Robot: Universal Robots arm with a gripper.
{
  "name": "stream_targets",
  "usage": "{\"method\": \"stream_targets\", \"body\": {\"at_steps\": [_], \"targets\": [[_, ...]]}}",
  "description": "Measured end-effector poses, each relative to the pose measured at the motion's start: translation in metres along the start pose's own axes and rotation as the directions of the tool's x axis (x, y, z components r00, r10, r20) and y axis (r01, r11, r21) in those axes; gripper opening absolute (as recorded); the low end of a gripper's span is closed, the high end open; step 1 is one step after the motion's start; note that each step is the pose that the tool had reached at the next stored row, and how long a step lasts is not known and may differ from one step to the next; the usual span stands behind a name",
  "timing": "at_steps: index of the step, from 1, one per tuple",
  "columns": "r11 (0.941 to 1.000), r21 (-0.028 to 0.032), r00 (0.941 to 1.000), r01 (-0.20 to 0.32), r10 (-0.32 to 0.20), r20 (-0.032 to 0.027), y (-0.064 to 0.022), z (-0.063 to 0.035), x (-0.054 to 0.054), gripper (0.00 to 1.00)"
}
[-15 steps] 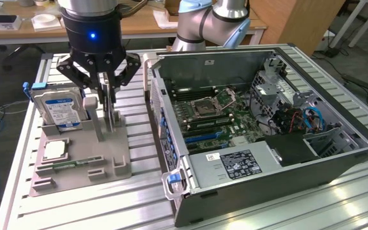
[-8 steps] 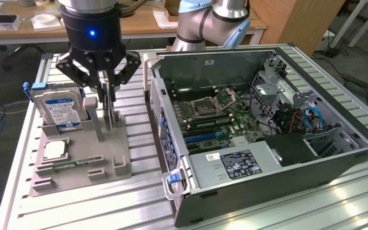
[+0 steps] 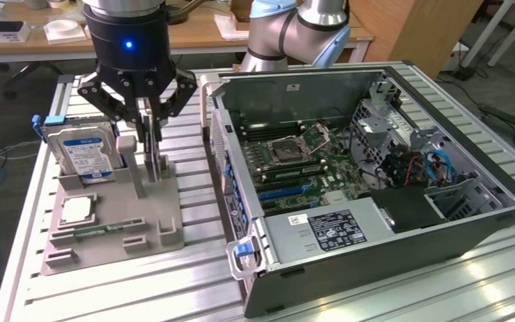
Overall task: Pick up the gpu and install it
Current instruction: 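Pick up the gpu and move the gpu toward the slot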
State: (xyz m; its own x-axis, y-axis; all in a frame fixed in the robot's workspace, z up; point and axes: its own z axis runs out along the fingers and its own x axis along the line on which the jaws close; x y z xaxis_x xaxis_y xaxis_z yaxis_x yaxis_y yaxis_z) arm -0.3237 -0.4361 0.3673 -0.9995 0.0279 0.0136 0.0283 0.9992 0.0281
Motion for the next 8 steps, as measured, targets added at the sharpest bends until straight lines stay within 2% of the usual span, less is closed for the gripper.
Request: {"method": "stream_targets", "body": {"at_steps": [8], "targets": [[1.0,0.0,1.0,0.0,0.0,0.0,0.0001,-0.0021,0.0001,0.26]]}}
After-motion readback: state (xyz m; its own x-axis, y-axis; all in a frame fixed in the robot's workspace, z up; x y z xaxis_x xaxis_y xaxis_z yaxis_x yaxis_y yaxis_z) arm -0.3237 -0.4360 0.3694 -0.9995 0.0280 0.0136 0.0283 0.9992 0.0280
